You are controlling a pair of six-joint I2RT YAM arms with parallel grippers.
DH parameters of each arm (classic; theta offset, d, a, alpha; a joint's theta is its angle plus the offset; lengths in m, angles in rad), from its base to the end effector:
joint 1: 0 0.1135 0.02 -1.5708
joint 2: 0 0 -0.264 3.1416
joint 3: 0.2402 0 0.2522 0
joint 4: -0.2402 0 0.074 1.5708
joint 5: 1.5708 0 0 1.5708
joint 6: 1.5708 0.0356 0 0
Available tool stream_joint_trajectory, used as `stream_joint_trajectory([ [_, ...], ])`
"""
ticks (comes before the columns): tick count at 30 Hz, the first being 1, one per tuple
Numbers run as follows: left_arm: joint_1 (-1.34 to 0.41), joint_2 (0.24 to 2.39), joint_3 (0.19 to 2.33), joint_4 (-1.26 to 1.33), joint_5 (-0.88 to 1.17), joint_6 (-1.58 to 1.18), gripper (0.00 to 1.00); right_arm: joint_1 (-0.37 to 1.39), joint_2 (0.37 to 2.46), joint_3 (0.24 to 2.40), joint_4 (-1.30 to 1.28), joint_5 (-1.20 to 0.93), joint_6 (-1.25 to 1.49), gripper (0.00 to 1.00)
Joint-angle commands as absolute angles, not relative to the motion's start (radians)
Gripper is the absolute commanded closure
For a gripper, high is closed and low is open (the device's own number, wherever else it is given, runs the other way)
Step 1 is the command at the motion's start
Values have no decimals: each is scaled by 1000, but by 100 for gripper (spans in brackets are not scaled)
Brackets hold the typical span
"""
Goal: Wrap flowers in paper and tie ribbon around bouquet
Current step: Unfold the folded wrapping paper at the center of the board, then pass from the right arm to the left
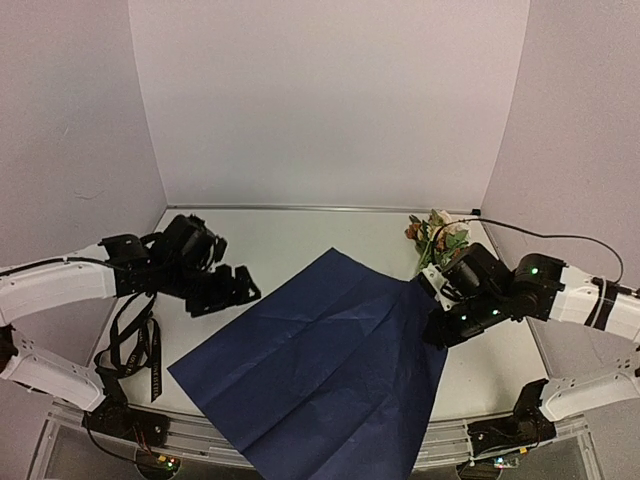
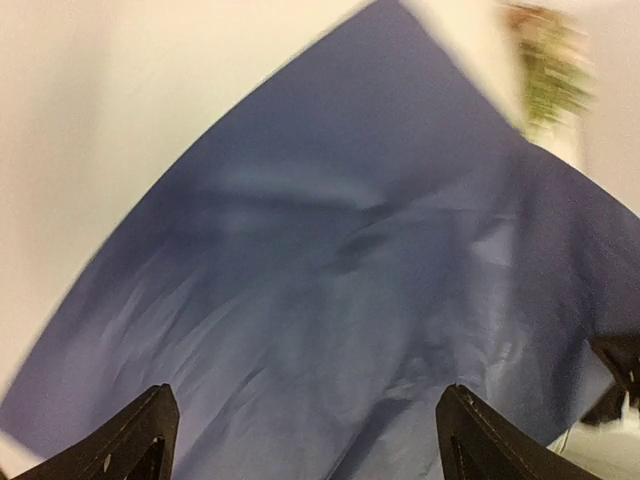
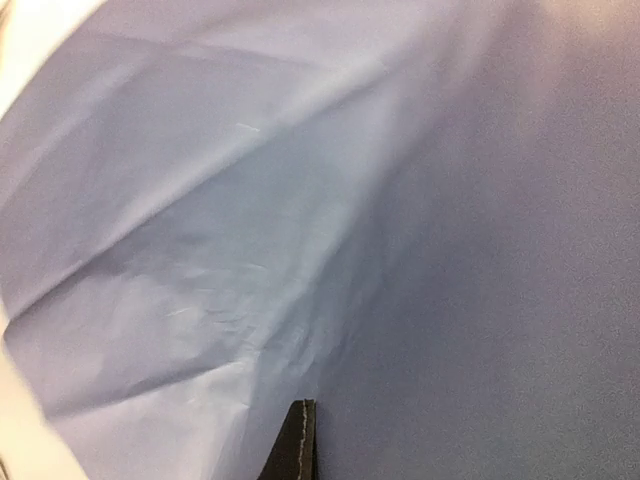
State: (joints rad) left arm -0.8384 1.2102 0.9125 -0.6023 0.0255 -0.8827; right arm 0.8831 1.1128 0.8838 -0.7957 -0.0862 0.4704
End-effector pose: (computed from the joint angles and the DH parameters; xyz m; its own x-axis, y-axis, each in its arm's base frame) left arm 0.1643 -0.1841 0.2602 -0.9150 -0.1373 -0.3793 0.0742 0.8669 -0.4929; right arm 0.1324 0.1660 0.2596 -0.8453 -0.3176 -0.4296 -0.4657 0.8322 0.3010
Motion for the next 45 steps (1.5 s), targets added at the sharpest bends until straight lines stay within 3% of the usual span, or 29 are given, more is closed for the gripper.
stream_joint_trajectory([
  [1, -824, 1304, 1141, -340, 182, -323, 8, 898, 1028, 1007, -882, -142, 171, 100],
  [9, -791, 1427, 1294, -100, 472, 389, 9, 905, 1032, 1234, -936, -271, -155, 100],
  [13, -743, 1562, 1514, -242, 677, 545, 10, 927, 1040, 1301, -947, -326, -310, 100],
  [24, -756, 1876, 2029, -656, 944, 944, 12, 947, 1092, 1439, -1040, -365, -502, 100],
  [28, -812, 1871, 1980, -621, 835, 1020, 12, 954, 1117, 1479, -1075, -377, -529, 100],
  [39, -841, 1944, 2095, -624, 805, 1071, 15, 965, 1171, 1504, -1099, -368, -574, 100],
  [45, -841, 1903, 2058, -609, 757, 1089, 16, 968, 1153, 1485, -1099, -355, -582, 100],
])
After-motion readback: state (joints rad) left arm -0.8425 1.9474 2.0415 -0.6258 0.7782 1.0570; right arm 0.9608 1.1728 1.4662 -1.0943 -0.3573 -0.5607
